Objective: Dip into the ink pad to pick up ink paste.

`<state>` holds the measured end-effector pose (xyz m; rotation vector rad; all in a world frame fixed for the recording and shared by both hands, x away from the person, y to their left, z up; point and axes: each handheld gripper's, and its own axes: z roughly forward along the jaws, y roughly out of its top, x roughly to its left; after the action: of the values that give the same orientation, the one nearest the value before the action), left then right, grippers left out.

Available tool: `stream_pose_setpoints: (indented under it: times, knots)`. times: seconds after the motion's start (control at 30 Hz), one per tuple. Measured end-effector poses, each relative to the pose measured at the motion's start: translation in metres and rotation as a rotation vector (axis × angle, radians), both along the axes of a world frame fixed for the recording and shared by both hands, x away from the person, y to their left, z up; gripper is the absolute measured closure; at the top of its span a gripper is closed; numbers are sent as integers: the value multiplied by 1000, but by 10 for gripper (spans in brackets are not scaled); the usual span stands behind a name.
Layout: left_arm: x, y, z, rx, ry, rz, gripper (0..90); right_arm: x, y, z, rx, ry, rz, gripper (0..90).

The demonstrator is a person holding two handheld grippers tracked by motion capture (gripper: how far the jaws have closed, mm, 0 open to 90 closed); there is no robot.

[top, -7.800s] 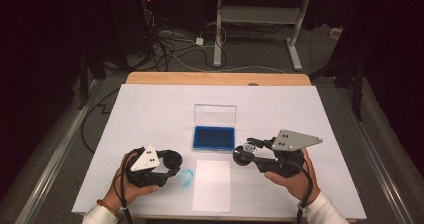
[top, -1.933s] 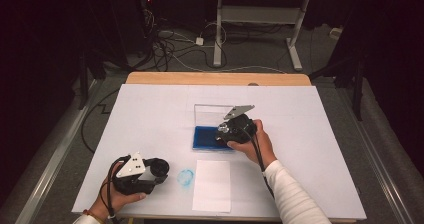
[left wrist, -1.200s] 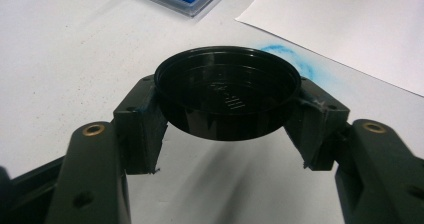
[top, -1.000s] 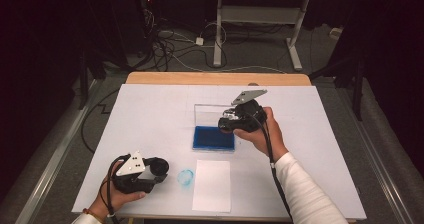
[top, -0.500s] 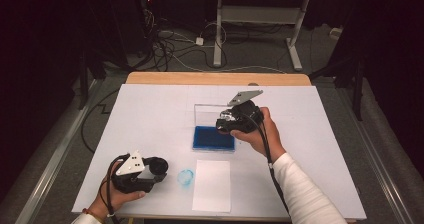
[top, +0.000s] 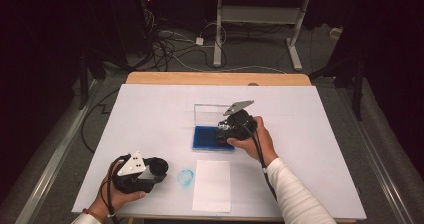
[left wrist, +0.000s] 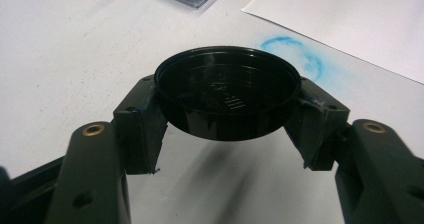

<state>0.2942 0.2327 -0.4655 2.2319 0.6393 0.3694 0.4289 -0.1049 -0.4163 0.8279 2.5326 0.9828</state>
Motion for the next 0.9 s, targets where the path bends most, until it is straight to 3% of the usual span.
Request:
stream_pose_setpoints:
  times: [0.43,0.6,0.9]
  knots:
    - [0,0,-1,-1,3,-1,367,2,-1,-9,-8,12,0,568]
    - [1,-1,-1,1,5,-2,367,-1,1,-10,-32,7,-1,568]
    - [0,-2,0,1,2,-4,367,-1,-3,-14,2,24,-6,569]
